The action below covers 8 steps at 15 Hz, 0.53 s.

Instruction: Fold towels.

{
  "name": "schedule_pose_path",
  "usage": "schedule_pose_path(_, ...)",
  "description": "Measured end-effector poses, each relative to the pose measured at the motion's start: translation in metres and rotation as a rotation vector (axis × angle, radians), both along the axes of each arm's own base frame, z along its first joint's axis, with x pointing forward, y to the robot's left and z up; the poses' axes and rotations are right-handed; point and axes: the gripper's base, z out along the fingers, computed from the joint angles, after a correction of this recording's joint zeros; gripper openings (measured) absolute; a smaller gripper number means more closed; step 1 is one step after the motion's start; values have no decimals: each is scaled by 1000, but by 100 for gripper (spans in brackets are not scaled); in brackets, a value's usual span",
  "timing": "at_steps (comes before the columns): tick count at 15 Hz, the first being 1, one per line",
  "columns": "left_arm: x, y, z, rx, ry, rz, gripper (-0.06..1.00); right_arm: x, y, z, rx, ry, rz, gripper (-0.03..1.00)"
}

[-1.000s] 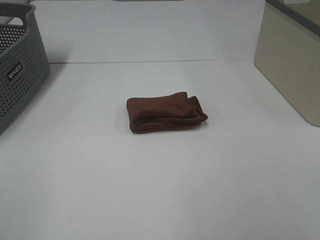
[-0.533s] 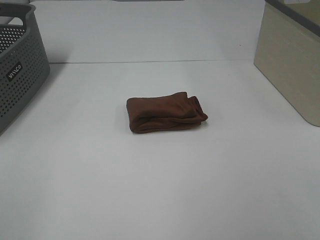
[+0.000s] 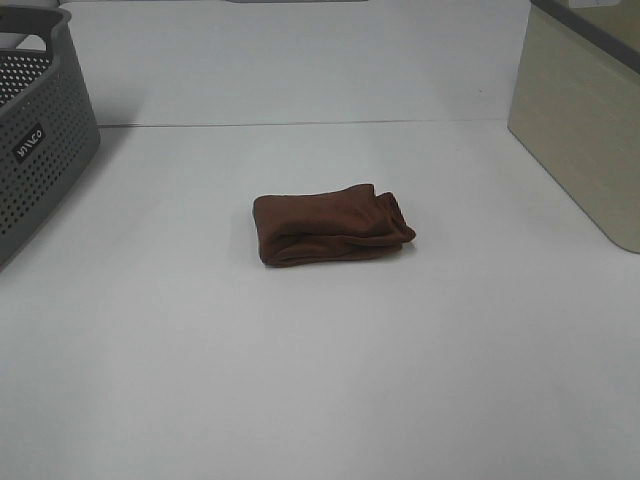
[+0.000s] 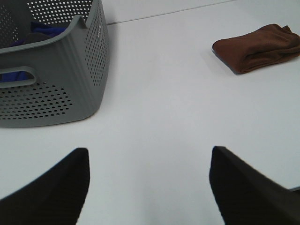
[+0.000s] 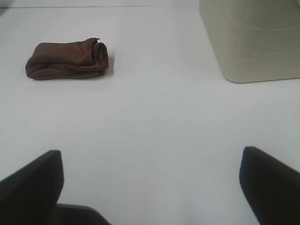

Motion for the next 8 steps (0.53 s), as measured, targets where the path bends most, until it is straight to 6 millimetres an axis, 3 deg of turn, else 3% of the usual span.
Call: schedule_pose_path(8, 0, 0, 0, 0, 0, 0, 69, 0, 0, 0, 0, 0, 0, 96)
